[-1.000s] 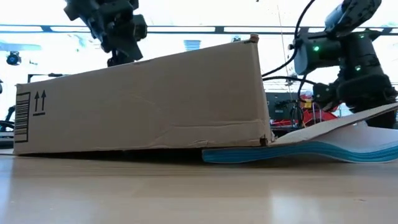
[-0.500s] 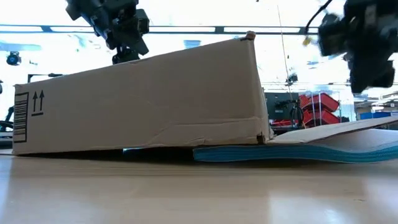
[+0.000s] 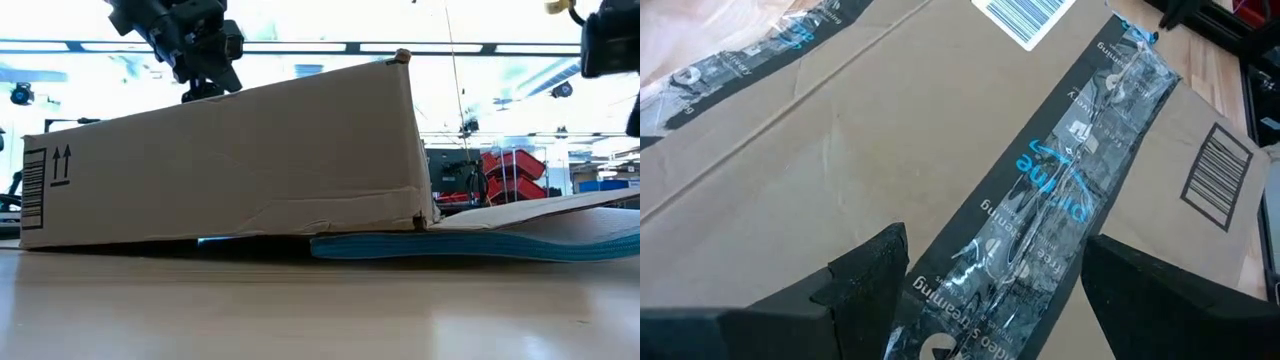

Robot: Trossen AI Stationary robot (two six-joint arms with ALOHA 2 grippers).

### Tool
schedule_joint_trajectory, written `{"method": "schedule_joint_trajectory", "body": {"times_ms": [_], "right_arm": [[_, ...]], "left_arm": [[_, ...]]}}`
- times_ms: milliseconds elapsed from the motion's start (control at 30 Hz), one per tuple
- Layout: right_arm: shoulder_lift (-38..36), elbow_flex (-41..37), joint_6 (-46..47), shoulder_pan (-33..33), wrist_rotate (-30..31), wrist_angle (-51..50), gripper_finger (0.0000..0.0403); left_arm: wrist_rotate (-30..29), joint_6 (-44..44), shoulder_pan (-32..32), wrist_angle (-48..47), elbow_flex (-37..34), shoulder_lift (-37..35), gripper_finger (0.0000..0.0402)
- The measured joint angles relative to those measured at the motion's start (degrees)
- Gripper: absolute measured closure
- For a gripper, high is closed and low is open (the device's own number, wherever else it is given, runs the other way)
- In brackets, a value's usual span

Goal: Unpack boxes
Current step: Break down the box using the red cutter

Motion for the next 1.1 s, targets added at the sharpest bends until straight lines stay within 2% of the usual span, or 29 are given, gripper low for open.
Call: {"method": "schedule_joint_trajectory", "body": {"times_ms": [133, 400, 533, 867, 1000, 1100], "right_arm": [[2.1, 0.8, -1.5, 0.2, -0.4, 3.3, 0.0365], [5.4, 2.4, -8.1, 0.2, -0.6, 4.4, 0.0223], [8.9, 2.4, -13.9, 0.2, -0.9, 4.2, 0.018], [19.4, 2.4, -21.1, 0.1, -1.3, 1.0, 0.0138], [23.8, 2.7, -23.5, 0.1, -2.9, 1.0, 0.0139], [25.9, 2.8, -23.5, 0.1, -4.0, 1.1, 0.0154]], "left_arm": [[0.0, -0.8, 0.0, 0.0, 0.0, 0.0, 0.0128], [0.5, -1.0, 0.0, 0.0, 0.0, 0.0, 0.0128], [0.5, -1.9, 0.0, 0.0, 0.0, 0.0, 0.0128], [0.5, -4.0, 0.0, 0.0, 0.0, 0.0, 0.0128], [0.5, -4.1, 0.0, 0.0, 0.0, 0.0, 0.0128], [0.5, -4.3, 0.0, 0.0, 0.0, 0.0, 0.0128]]}}
